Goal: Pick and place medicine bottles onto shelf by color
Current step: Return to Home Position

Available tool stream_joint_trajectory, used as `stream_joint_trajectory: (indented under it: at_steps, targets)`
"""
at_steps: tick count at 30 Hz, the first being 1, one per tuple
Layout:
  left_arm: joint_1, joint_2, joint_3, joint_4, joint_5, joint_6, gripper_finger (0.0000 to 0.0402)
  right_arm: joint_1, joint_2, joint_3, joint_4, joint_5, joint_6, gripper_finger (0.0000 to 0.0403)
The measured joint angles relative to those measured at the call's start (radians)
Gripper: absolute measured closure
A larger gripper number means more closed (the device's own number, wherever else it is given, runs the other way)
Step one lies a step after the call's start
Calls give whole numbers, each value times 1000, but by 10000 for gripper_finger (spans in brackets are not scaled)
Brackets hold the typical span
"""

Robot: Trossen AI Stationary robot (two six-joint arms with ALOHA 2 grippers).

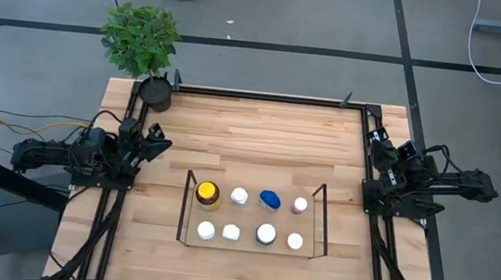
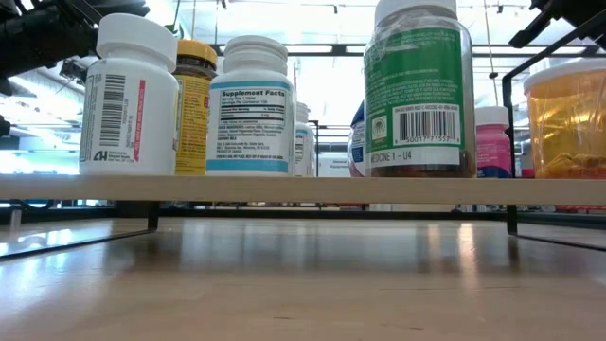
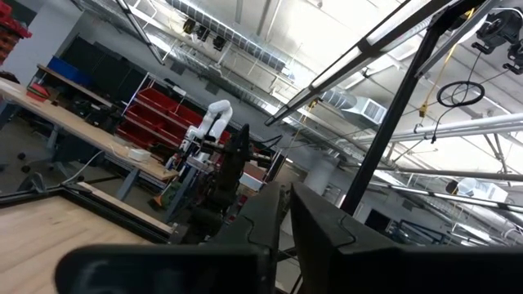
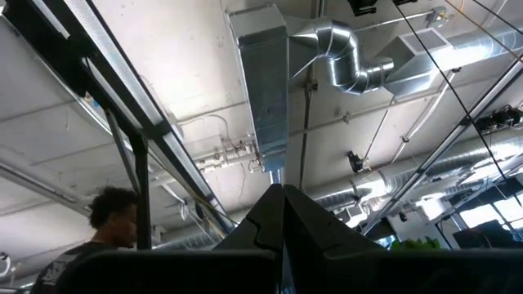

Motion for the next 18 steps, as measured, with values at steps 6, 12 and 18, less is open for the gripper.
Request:
stream_joint_trajectory:
  at_steps: [6, 12, 18]
  targets:
    - [0, 0, 0, 0, 0, 0, 373, 0, 0, 0, 0, 0, 0, 391]
    - [0, 0, 0, 0, 0, 0, 369, 0, 0, 0, 0, 0, 0, 391]
    - [0, 0, 0, 0, 0, 1, 361, 0, 0, 0, 0, 0, 0, 391]
